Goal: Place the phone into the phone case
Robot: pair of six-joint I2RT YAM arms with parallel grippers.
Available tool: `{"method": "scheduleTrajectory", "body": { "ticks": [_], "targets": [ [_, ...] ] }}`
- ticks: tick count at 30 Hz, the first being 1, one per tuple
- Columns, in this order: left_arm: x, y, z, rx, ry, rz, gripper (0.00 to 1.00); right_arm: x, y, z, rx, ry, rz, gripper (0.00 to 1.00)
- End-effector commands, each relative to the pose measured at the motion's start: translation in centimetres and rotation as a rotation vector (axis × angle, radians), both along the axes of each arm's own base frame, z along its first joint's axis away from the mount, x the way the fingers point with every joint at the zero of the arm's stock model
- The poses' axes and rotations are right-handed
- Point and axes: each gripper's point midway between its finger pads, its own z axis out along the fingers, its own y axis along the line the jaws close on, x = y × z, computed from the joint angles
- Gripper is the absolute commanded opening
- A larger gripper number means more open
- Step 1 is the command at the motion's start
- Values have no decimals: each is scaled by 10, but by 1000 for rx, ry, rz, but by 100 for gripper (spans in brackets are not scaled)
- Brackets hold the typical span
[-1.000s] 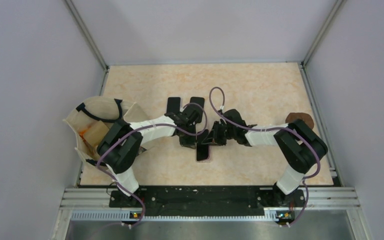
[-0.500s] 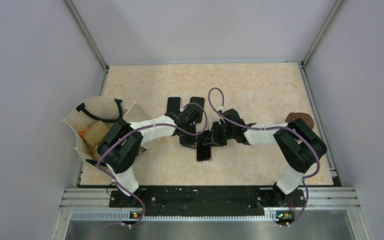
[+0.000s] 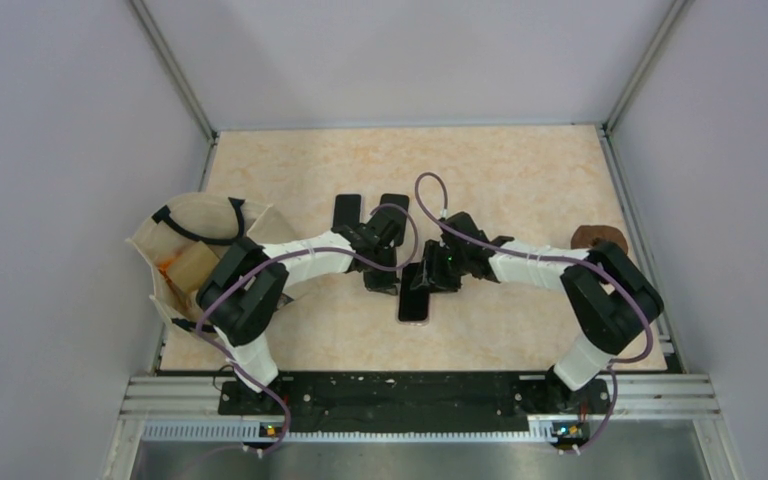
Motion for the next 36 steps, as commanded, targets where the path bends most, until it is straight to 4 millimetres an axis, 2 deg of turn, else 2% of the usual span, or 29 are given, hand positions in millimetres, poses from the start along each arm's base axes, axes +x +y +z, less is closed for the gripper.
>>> {"method": "scheduleTrajectory", "body": {
  "ticks": [1,12,16,20,26,33,36],
  "targets": [
    [6,-12,5,-47,-26,2,0,9,-3,23,-39,-71,0,45],
    [4,-13,7,-62,-23,4,0,8,-19,32,-100,-97,-30,48],
    [1,-12,8,-68,-20,4,0,-2,-26,25,-128,-92,-38,49],
    [-5,-12,8,-71,-16,2,0,-17,-24,17,-135,-81,-29,48],
    [-9,-13,6,-74,-10,6,0,-32,-27,2,-174,-62,-27,39],
    [-11,-14,6,-75,-13,4,0,-42,-22,2,-191,-71,-5,25],
    [-11,-15,7,-79,-14,5,0,-45,-23,-1,-212,-73,4,12]
  ]
}}
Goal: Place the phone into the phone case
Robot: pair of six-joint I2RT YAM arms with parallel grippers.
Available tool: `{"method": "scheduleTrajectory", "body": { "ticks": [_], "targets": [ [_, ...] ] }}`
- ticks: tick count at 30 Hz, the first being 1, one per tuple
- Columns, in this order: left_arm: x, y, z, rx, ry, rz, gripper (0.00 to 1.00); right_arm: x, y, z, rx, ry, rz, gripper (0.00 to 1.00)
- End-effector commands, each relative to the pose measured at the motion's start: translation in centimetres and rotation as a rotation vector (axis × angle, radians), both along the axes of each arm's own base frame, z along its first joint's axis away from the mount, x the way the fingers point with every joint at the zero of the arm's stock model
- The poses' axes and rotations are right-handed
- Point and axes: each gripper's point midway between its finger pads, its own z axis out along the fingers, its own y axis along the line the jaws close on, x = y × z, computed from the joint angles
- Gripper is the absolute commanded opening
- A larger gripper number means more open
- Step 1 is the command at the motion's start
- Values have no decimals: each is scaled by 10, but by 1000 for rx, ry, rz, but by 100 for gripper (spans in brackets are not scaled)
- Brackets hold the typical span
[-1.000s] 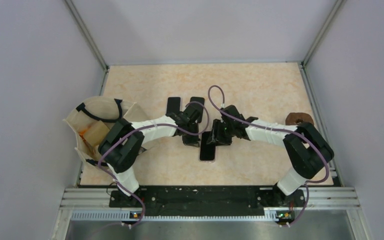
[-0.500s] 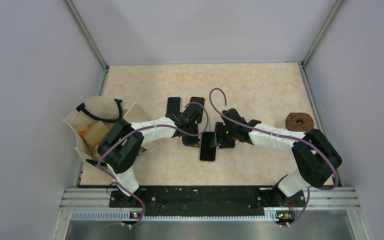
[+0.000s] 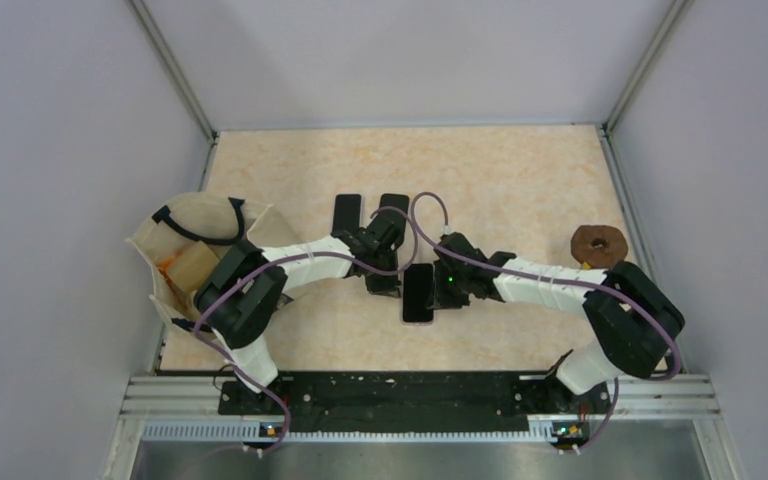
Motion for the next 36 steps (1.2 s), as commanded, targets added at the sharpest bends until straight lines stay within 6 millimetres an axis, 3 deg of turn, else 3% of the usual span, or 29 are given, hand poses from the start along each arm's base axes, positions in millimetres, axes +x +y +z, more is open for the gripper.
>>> {"method": "scheduleTrajectory", "body": {
  "ticks": [1,4,14,21,36],
  "targets": [
    [-5,-6,8,-34,-17,-10,0,-5,2,3,-20,-21,10,7],
    [-5,-6,7,-34,-14,-10,0,-8,4,1,-28,-19,24,0],
    [-3,-11,8,-44,-17,-14,0,-30,23,-23,-81,18,93,0],
    [-4,-9,5,-37,-10,-12,0,-30,13,-33,-149,-1,91,0],
    [-3,-12,3,-41,-6,-17,0,-53,3,-74,-310,16,117,0]
  ]
}}
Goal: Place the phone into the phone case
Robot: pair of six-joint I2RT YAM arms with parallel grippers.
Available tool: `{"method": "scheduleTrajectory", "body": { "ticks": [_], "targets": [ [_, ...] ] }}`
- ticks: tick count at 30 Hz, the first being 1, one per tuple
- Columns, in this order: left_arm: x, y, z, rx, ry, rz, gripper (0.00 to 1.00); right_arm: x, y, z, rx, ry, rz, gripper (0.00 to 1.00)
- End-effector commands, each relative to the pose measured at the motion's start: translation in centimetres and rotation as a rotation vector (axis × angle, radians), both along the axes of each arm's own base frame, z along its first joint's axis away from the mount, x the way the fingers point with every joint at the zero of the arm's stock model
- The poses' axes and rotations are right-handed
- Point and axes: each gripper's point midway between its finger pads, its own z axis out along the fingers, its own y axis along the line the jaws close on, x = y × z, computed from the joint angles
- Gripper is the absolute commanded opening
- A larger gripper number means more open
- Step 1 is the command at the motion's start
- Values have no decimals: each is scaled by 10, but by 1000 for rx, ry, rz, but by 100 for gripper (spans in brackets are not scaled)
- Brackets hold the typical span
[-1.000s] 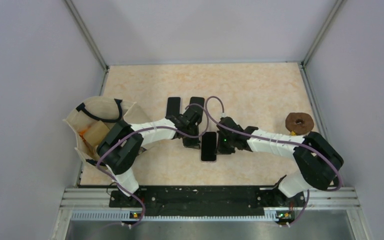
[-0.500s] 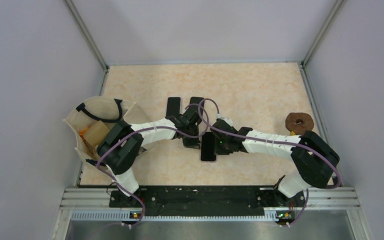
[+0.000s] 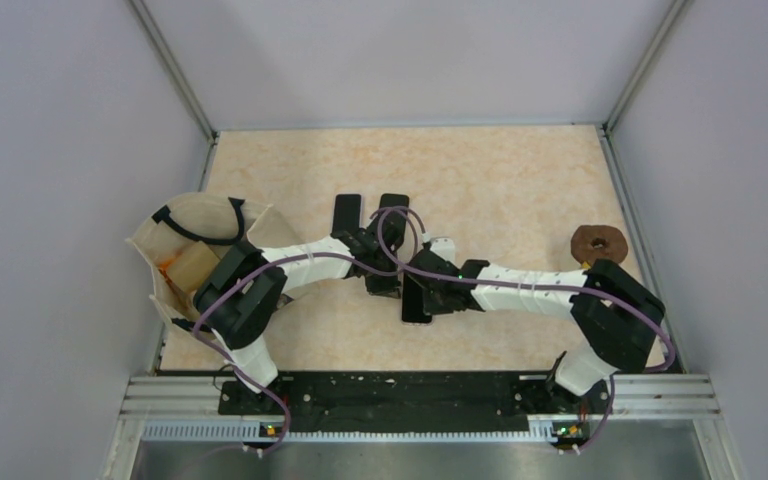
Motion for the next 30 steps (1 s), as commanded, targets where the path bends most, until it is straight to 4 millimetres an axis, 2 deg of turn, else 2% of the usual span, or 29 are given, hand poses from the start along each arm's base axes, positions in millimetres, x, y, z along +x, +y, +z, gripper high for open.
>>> {"method": "scheduleTrajectory", "body": {
  "ticks": [1,7,17,24,30],
  "targets": [
    [-1,-12,3,-40,-6,-17,0,-49,2,-68,-54,180,45,0],
    [0,-13,4,-43,-6,-15,0,-54,-4,-77,-81,187,41,0],
    [3,-9,8,-36,-12,-3,0,-49,-2,-68,-84,168,37,0],
    [7,-7,12,-36,-20,-1,0,-26,9,-26,1,107,24,1],
    [20,-5,17,-37,-33,7,1,6,14,31,157,20,-20,18]
  ]
}}
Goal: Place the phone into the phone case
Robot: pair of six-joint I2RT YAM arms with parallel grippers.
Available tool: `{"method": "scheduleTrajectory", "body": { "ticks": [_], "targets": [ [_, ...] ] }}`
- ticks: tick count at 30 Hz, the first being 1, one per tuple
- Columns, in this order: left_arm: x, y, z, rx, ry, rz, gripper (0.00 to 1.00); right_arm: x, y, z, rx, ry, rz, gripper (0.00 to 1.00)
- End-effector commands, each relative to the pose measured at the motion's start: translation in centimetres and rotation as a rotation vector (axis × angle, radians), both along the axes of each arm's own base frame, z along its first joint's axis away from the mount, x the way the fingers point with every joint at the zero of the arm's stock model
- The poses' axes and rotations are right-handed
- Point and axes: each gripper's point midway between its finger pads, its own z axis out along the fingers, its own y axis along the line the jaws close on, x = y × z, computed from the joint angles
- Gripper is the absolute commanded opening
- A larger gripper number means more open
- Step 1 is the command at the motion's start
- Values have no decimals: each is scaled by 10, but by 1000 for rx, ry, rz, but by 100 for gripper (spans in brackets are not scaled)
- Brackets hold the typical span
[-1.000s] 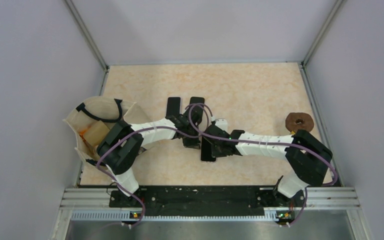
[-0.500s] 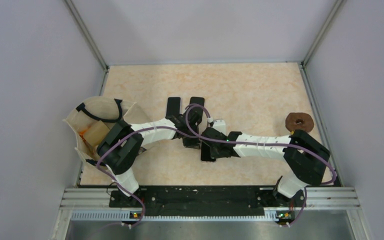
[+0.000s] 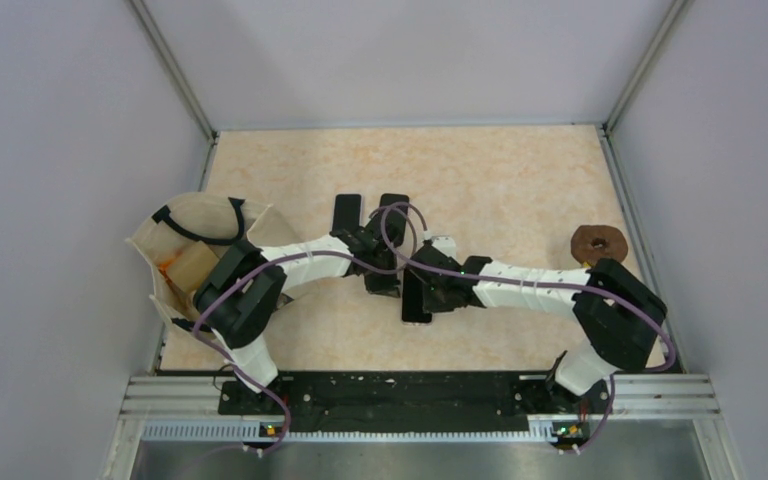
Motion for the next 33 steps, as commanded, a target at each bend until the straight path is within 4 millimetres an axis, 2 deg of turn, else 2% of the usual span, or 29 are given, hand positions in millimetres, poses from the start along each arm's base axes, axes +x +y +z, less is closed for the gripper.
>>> {"method": "scheduleTrajectory", "body": {
  "ticks": [1,3,6,11,16,20,23,27,30,33],
  "targets": [
    [22,-7,16,-27,-44,5,2,8,11,32,168,12,-16,21],
    [30,-7,16,-13,-44,9,2,20,9,53,217,-30,-34,25],
    [42,-9,14,12,-52,14,2,36,1,74,259,-76,-69,28],
    [54,-15,6,38,-40,17,1,54,-29,95,300,-145,-152,28],
    [57,-32,4,10,-25,-2,1,69,-60,118,333,-248,-243,29],
    [53,-55,3,-18,-10,-57,1,75,-81,130,295,-327,-298,29],
    [44,-75,2,-39,0,-111,1,77,-98,124,252,-336,-334,30],
    [35,-97,10,-85,-11,-170,4,78,-120,99,204,-282,-371,30],
    [41,-97,22,-86,-50,-159,7,79,-126,79,199,-231,-365,30],
    [54,-84,43,-62,-121,-112,9,80,-119,64,205,-178,-315,29]
  ]
}}
